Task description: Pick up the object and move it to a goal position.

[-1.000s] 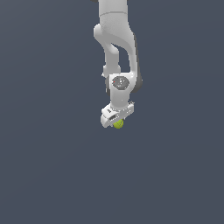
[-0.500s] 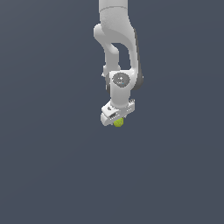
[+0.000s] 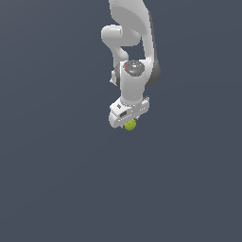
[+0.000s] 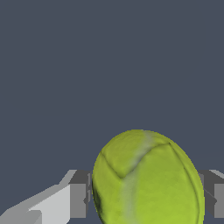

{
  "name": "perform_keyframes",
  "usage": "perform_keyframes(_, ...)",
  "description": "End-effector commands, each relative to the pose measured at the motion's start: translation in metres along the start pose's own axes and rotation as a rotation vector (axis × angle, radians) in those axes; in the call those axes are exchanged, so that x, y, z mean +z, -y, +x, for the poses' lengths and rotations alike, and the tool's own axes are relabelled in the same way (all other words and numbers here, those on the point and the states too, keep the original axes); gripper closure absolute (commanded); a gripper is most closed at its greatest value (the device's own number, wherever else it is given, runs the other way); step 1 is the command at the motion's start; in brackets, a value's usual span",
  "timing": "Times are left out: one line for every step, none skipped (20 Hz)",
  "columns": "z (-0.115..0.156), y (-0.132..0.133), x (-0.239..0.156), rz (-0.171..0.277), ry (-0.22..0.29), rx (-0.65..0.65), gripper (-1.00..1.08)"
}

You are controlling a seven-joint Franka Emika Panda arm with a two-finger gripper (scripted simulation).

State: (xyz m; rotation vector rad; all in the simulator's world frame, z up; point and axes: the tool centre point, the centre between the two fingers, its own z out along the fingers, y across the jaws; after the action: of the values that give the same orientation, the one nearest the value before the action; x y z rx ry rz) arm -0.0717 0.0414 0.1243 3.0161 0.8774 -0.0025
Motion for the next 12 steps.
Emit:
perform_keyframes(0.001, 0.002, -0.025, -0.001, -0.002, -0.001, 1.08)
perform_keyframes(0.002, 0.003, -0.036, -0.001, -0.002, -0.001, 1.08)
perform_keyframes(0.002, 0.003, -0.047, -0.001, -0.002, -0.001, 1.08)
perform_keyframes(0.003, 0.004, -0.058, 0.0, -0.002, -0.001, 1.08)
perform_keyframes(0.004, 0.005, -0.069, 0.0, -0.002, -0.001, 1.08)
perform_keyframes(0.004, 0.006, -0.08, 0.0, -0.002, -0.001, 1.08)
perform_keyframes(0.005, 0.007, -0.091, 0.0, -0.002, -0.002, 1.08)
perform_keyframes(0.005, 0.007, -0.102, 0.0, -0.002, -0.002, 1.08)
perform_keyframes(0.006, 0.008, -0.112, 0.0, -0.002, -0.002, 1.08)
perform_keyframes(0.006, 0.009, -0.123, 0.0, -0.002, -0.002, 1.08)
perform_keyframes(0.007, 0.009, -0.133, 0.001, -0.002, -0.002, 1.08)
perform_keyframes(0.007, 0.01, -0.144, 0.001, -0.002, -0.002, 1.08)
